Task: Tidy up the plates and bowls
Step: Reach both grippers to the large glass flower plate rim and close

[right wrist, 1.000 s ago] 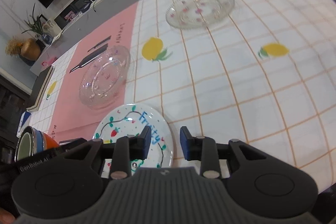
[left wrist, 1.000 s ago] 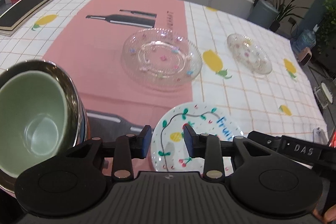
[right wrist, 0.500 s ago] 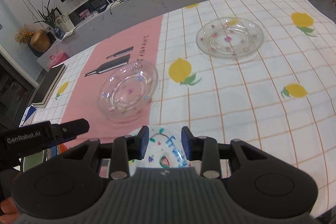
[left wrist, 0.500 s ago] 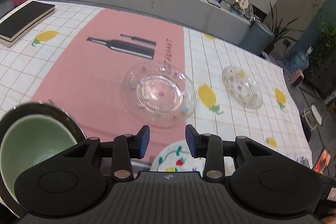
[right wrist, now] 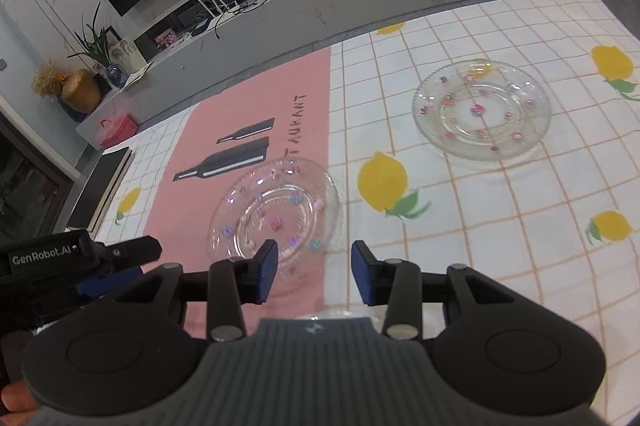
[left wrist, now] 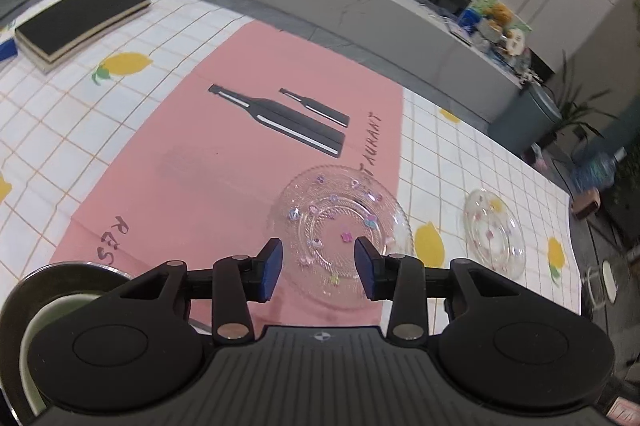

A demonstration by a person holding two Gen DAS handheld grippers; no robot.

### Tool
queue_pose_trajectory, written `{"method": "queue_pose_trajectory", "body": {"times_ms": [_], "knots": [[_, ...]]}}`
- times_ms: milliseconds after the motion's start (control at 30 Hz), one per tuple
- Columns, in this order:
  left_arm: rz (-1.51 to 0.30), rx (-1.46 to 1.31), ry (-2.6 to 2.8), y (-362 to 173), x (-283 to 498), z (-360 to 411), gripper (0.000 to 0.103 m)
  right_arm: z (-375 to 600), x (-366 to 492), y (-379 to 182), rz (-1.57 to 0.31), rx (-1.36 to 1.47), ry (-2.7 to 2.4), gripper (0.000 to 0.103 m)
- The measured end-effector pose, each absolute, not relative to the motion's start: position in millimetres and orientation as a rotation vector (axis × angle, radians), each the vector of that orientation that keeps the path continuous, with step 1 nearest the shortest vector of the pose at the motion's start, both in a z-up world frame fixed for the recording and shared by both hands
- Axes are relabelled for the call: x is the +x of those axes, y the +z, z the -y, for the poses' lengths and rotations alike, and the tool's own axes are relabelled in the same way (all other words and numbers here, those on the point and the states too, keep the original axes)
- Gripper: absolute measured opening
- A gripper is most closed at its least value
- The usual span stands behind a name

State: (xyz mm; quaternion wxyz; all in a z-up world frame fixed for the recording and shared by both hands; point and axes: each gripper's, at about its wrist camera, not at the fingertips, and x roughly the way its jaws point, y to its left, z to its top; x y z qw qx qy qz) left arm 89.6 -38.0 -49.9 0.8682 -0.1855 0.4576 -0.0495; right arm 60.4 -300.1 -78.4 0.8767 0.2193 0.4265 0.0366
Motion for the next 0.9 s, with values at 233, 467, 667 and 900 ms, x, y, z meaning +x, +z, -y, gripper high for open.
{"method": "queue_pose_trajectory", "body": {"times_ms": [233,467,667,900], "knots": [[-1.028,-0.351,0.005,-60,123,44,0.048,303,89,-97,-0.931,0.479,0.054,0.040],[-1.086,-0.391,0.046,-83,144,46,0.053,317,112,-122,-0.983,0.522,0.048,0.040],[-1.131,-0.440,0.095,-101,150,47,0.054,324,123,-138,-1.008,0.591,0.055,0.040],[-1.150,-0.463,0.104,-115,156,49,0.055,323,131,-148,-1.007,0.670,0.083,0.039]]}}
